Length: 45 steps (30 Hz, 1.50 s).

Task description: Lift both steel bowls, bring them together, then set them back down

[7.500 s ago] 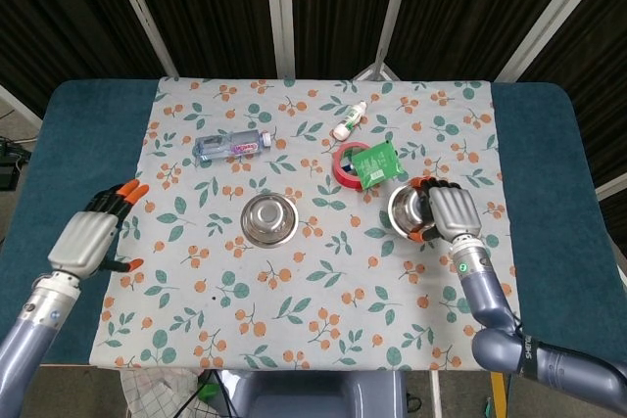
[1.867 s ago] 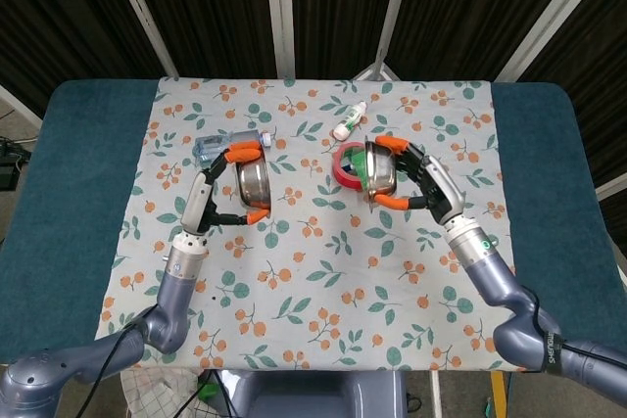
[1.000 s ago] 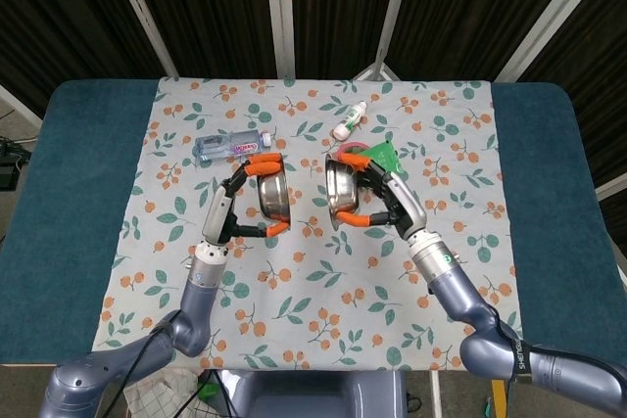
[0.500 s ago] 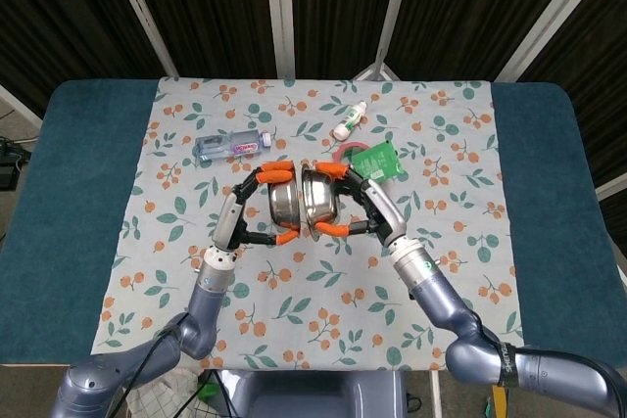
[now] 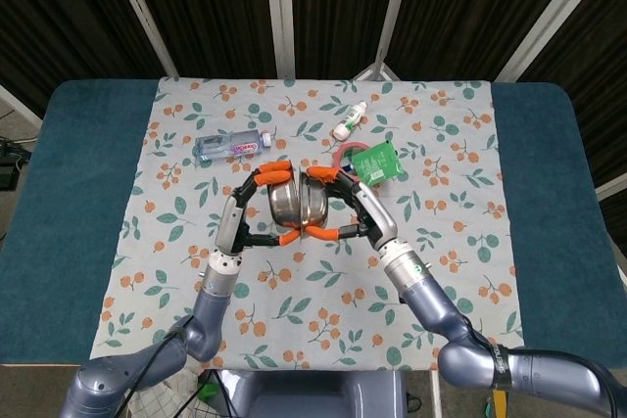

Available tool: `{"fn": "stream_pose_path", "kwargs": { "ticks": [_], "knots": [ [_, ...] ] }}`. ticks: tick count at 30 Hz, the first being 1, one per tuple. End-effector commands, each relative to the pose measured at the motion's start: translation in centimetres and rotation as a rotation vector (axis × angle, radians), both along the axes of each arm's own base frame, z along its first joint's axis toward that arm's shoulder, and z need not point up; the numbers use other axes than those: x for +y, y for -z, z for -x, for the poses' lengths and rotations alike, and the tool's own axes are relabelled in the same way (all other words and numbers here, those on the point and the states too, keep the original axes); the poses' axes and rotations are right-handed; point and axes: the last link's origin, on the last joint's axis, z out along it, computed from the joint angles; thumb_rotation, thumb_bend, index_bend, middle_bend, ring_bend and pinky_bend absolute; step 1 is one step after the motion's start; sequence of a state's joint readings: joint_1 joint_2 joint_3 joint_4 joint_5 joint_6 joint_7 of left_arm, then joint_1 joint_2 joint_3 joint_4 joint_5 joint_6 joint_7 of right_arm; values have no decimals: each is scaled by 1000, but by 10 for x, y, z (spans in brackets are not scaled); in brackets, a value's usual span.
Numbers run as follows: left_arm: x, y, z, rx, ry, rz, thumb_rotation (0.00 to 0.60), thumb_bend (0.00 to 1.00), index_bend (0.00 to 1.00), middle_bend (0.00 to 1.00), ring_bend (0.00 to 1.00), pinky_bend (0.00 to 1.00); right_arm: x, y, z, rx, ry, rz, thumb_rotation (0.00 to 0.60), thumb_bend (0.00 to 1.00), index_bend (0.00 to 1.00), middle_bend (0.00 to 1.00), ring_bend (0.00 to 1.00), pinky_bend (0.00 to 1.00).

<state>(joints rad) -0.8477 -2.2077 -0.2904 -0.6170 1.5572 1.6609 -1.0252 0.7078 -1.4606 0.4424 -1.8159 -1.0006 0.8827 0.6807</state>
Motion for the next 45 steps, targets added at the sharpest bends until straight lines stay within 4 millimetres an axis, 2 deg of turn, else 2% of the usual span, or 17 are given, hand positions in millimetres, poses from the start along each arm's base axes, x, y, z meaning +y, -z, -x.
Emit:
{"fn": "stream_pose_path", "kwargs": {
  "ticks": [1, 7, 14, 27, 32, 34, 39, 45],
  "knots": [
    [3, -7, 5, 0, -8, -24, 600, 5, 358, 245, 233, 455, -5, -6, 8, 2, 26, 23, 600, 127, 364, 322, 394, 240],
    [5, -14, 13, 11, -20, -30, 600, 5, 358, 245, 233, 455, -11, -9, 17, 4, 55, 29, 600, 127, 364, 322, 394, 240],
    [6, -10, 16, 18, -38, -3, 600, 5, 358, 245, 233, 456, -9, -6, 14, 10, 36, 22, 600, 127, 365, 322, 394, 240],
    [-3, 8, -2, 39, 1, 18, 600, 5, 358, 245, 233, 455, 6, 5, -5, 11, -32, -32, 600, 127, 364, 322, 394, 240],
    [-5, 10, -4, 36, 10, 14, 600, 5, 358, 245, 233, 455, 5, 3, -2, 11, -17, -24, 600, 127, 364, 322, 394, 240],
    [-4, 7, -3, 29, 10, 2, 600, 5, 358, 245, 233, 455, 1, -1, 2, 7, 2, -12, 600, 127, 364, 322, 394, 240],
    [2, -17, 6, 6, 14, -78, 600, 5, 358, 243, 233, 455, -13, -18, 20, 14, 54, 44, 600, 127, 364, 322, 394, 240],
    [12, -54, 28, 145, -40, -228, 600, 5, 378, 282, 233, 459, -25, -45, 44, 107, 55, 137, 600, 127, 365, 322, 394, 240]
  ]
}}
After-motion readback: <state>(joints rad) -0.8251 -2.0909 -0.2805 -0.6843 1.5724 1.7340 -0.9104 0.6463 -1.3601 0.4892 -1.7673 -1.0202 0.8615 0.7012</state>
